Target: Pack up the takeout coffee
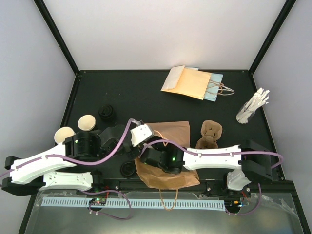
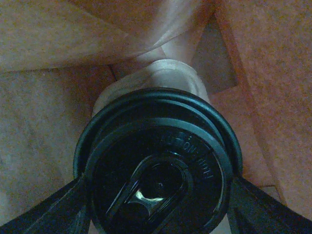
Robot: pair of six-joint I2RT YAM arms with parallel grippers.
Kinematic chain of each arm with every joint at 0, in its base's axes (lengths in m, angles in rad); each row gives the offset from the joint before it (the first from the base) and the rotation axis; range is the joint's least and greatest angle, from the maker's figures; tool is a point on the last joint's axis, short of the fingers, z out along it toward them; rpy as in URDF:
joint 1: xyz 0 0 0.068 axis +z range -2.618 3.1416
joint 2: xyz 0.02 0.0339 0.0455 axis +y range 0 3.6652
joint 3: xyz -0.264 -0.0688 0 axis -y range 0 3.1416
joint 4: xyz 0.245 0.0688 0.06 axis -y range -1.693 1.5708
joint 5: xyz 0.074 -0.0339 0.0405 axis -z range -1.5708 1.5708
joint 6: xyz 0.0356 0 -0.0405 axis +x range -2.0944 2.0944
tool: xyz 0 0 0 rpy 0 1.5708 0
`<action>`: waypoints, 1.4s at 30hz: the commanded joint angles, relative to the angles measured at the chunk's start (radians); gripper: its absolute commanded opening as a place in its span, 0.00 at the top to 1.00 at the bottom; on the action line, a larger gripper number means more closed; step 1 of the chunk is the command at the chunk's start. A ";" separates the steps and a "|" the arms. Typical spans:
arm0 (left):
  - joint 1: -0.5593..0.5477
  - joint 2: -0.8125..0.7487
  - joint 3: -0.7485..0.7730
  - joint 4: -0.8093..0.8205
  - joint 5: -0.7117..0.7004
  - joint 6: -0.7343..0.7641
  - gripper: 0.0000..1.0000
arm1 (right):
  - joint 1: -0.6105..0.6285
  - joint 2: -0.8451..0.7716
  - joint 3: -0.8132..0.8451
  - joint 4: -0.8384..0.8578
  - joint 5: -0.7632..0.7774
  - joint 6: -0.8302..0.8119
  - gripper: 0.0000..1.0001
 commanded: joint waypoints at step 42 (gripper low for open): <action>0.656 0.469 0.606 -0.120 0.535 0.037 0.06 | -0.442 0.215 0.339 -0.337 -0.651 -0.138 0.63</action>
